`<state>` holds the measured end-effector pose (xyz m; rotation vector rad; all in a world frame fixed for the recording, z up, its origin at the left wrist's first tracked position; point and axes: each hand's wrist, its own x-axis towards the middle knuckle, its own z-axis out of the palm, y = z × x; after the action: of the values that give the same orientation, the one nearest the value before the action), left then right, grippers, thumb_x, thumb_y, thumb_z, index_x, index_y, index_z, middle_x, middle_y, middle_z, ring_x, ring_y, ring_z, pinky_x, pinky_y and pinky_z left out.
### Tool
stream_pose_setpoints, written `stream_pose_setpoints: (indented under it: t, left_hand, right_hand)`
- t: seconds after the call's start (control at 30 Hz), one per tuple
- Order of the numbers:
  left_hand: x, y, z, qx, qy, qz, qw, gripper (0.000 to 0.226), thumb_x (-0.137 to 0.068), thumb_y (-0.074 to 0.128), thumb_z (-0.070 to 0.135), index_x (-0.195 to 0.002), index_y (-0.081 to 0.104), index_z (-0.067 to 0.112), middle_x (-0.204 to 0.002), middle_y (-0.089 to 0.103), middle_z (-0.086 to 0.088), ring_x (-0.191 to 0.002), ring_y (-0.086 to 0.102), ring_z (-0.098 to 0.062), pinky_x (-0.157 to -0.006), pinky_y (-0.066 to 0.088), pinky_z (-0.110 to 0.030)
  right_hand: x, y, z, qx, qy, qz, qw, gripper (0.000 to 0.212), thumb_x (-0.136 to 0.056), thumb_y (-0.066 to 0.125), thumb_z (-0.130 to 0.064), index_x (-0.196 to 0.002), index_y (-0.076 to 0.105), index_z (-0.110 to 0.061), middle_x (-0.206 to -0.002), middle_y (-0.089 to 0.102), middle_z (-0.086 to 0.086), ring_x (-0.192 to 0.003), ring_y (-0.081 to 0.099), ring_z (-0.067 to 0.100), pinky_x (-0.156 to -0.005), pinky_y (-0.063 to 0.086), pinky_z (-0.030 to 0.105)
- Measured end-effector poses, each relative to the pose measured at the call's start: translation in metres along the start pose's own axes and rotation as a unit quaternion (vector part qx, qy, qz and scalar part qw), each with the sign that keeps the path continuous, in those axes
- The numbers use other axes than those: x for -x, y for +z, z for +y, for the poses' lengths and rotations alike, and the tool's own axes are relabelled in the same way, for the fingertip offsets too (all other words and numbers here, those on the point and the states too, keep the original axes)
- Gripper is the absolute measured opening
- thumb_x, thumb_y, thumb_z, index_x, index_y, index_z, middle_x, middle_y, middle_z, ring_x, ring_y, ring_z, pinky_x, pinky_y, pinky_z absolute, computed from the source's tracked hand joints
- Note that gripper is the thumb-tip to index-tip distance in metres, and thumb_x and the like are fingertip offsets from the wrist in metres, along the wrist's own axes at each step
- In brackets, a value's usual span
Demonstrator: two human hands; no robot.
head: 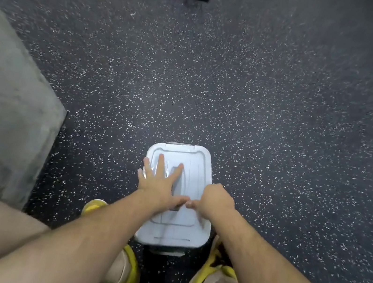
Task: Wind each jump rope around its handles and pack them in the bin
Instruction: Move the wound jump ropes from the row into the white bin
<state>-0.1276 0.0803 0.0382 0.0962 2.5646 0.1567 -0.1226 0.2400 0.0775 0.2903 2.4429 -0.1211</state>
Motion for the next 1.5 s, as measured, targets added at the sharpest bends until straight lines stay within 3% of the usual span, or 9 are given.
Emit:
stream_pose_setpoints:
  t: [0.13,0.27,0.47,0.87,0.97,1.07,1.23,1.37,1.5]
  left_hand:
    - [-0.005,0.001,-0.001,-0.034,0.014,0.000,0.999,0.104,-0.076,0.036,0.093,-0.152,-0.020,0.050,-0.161,-0.033,-0.016,-0.143,-0.025,-0.057,-0.119,0.002,-0.067]
    - [-0.004,0.000,0.004,-0.086,0.016,-0.001,0.996,0.106,-0.080,0.034,0.090,-0.155,-0.021,0.040,-0.161,-0.029,-0.024,-0.142,-0.019,-0.062,-0.120,0.004,-0.066]
    - [-0.008,-0.005,0.009,-0.110,0.018,-0.044,0.993,0.106,-0.085,0.035,0.085,-0.153,-0.029,0.035,-0.157,-0.034,-0.026,-0.140,-0.024,-0.064,-0.119,0.003,-0.067]
    - [-0.012,-0.006,0.010,-0.118,0.018,-0.065,0.991,0.103,-0.087,0.032,0.084,-0.153,-0.029,0.035,-0.156,-0.036,-0.027,-0.138,-0.025,-0.066,-0.118,0.004,-0.071]
    - [-0.013,-0.002,0.007,-0.109,0.023,-0.053,0.992,0.103,-0.085,0.031,0.086,-0.153,-0.029,0.035,-0.157,-0.035,-0.027,-0.138,-0.023,-0.066,-0.117,0.005,-0.071]
    - [-0.013,0.002,0.004,-0.105,0.021,-0.032,0.994,0.103,-0.083,0.028,0.088,-0.154,-0.027,0.039,-0.158,-0.034,-0.026,-0.140,-0.021,-0.065,-0.118,0.005,-0.070]
    - [-0.005,0.001,0.006,-0.103,0.020,-0.007,0.994,0.100,-0.083,0.024,0.088,-0.154,-0.024,0.038,-0.160,-0.030,-0.025,-0.143,-0.019,-0.061,-0.118,0.004,-0.069]
    - [0.016,0.015,0.010,-0.101,0.061,0.026,0.993,0.080,-0.099,0.023,0.068,-0.158,-0.015,0.030,-0.165,-0.025,-0.014,-0.152,-0.012,-0.043,-0.120,0.011,-0.065]
    - [0.067,0.054,-0.001,-0.127,0.180,0.093,0.971,0.062,-0.107,0.037,0.034,-0.160,0.009,0.017,-0.163,0.017,-0.015,-0.146,0.019,-0.038,-0.117,0.027,-0.055]
  right_hand:
    - [-0.027,-0.048,-0.020,0.122,-0.030,0.052,0.991,0.036,-0.094,0.056,-0.029,-0.127,0.060,-0.015,-0.130,0.060,0.004,-0.115,0.061,0.025,-0.084,0.048,0.034]
    - [-0.067,-0.068,-0.056,0.081,-0.115,0.110,0.984,0.076,-0.086,0.070,-0.050,-0.145,0.037,-0.015,-0.142,0.039,0.009,-0.132,0.040,0.029,-0.098,0.045,0.045]
    - [-0.127,-0.075,-0.069,0.097,-0.176,-0.054,0.978,0.112,-0.076,0.079,-0.056,-0.159,0.012,-0.023,-0.160,0.032,0.000,-0.144,0.035,0.030,-0.112,0.037,0.052]
    - [-0.127,-0.061,-0.063,0.097,-0.256,0.030,0.961,0.069,-0.079,0.078,-0.051,-0.134,0.056,-0.014,-0.140,0.041,0.004,-0.129,0.044,0.029,-0.104,0.046,0.044]
    - [-0.119,-0.044,-0.052,0.073,-0.251,0.069,0.963,0.069,-0.091,0.066,-0.049,-0.147,0.044,-0.016,-0.149,0.038,0.003,-0.134,0.036,0.028,-0.109,0.040,0.045]
    - [-0.096,-0.011,-0.032,0.170,-0.275,0.146,0.935,0.058,-0.106,0.040,-0.031,-0.155,0.022,-0.004,-0.163,0.023,0.012,-0.148,0.020,0.032,-0.122,0.018,0.042]
    - [-0.018,0.063,0.017,0.120,-0.269,0.147,0.944,0.061,-0.103,0.036,-0.017,-0.156,0.012,0.002,-0.166,0.004,0.019,-0.154,0.000,0.034,-0.125,0.008,0.043]
    - [0.049,0.093,0.030,0.068,-0.284,0.206,0.934,0.057,-0.093,0.063,-0.021,-0.139,0.049,0.010,-0.151,0.038,0.031,-0.144,0.034,0.042,-0.120,0.023,0.047]
    - [0.080,0.113,0.038,0.054,-0.285,0.111,0.950,0.080,-0.097,0.050,-0.052,-0.156,0.024,-0.005,-0.167,0.001,0.014,-0.154,0.001,0.035,-0.124,0.012,0.042]
